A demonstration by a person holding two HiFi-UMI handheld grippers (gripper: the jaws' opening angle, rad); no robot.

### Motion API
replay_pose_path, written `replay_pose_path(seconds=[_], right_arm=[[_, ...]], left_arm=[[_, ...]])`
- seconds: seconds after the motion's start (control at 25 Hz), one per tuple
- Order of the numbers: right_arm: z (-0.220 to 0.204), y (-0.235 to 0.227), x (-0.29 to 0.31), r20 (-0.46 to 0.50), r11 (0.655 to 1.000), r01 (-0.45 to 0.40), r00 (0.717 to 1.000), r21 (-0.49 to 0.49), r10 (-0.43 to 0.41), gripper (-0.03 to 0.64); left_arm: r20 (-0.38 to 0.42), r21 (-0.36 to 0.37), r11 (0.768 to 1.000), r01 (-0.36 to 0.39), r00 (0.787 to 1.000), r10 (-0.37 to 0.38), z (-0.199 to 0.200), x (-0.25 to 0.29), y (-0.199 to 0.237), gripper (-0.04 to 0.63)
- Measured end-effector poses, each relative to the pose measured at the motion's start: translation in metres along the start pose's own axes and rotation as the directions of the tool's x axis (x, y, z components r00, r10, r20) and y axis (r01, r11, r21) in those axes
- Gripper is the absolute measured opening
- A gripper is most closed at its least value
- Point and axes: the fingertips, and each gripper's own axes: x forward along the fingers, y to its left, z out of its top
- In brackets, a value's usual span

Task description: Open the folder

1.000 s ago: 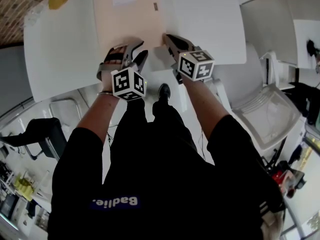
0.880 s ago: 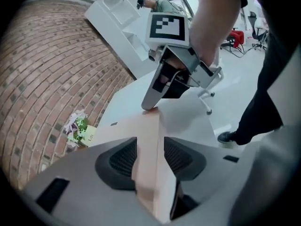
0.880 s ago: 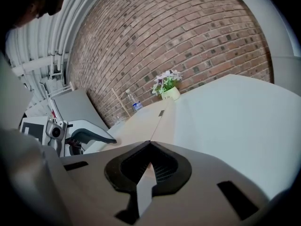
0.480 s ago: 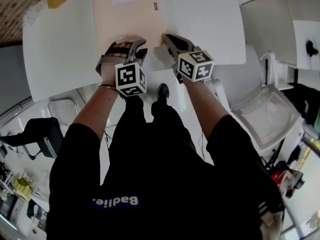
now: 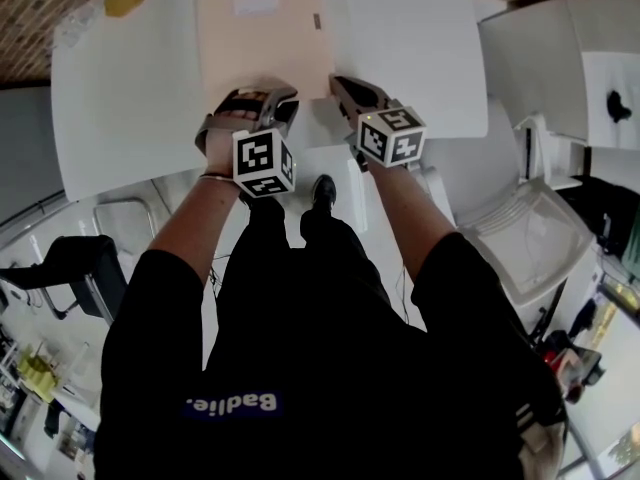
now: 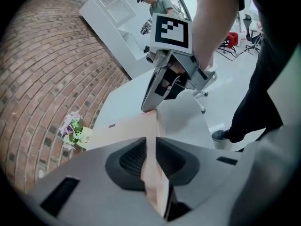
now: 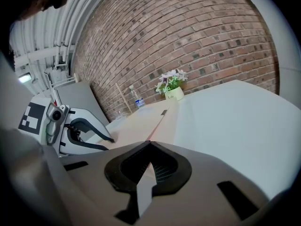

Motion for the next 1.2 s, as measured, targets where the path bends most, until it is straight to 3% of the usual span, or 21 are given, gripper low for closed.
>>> replay_pose_path(seconds=[0.16, 0.36, 0.56, 0.68, 0.8, 1.0, 1.08, 1.2], right_arm=[[0.0, -0.002, -0.001, -0.007, 1.0, 0.012, 1.0, -0.01, -0.012, 0.028], [-0.002, -0.001, -0.001, -0.033, 0.997, 0.027, 0.999, -0.072, -0.03, 0.028], [-0.001, -0.004, -0.001, -0.049, 0.994, 0.044, 0.998, -0.104, -0.05, 0.028], [-0.002, -0.007, -0.002, -0.062, 0.992, 0.056, 0.996, -0.115, -0.063, 0.028], [-0.002, -0.009, -0.004, -0.07, 0.991, 0.07, 0.995, -0.115, -0.078, 0.028], [-0.002, -0.012, -0.005, -0.095, 0.985, 0.093, 0.99, -0.148, -0.108, 0.028], [-0.002, -0.012, -0.006, -0.105, 0.981, 0.097, 0.988, -0.167, -0.116, 0.028], [-0.001, -0.012, -0.005, -0.112, 0.976, 0.099, 0.986, -0.196, -0.123, 0.028]], left_arm=[[0.041, -0.047, 0.998, -0.029, 0.999, 0.03, 0.006, -0.01, 0.006, 0.04], [0.116, -0.163, 0.984, -0.071, 0.989, 0.091, 0.01, -0.023, 0.017, 0.017], [0.191, -0.299, 0.947, -0.116, 0.965, 0.178, 0.014, -0.045, 0.038, 0.017], [0.234, -0.394, 0.909, -0.138, 0.941, 0.244, 0.014, -0.064, 0.049, 0.015], [0.3, -0.531, 0.836, -0.137, 0.892, 0.337, 0.01, -0.091, 0.065, 0.015], [0.327, -0.725, 0.679, -0.117, 0.809, 0.489, -0.011, -0.138, 0.091, 0.012], [0.329, -0.794, 0.603, -0.081, 0.776, 0.538, -0.021, -0.155, 0.098, 0.011], [0.315, -0.888, 0.46, -0.003, 0.726, 0.612, -0.042, -0.18, 0.107, 0.009]])
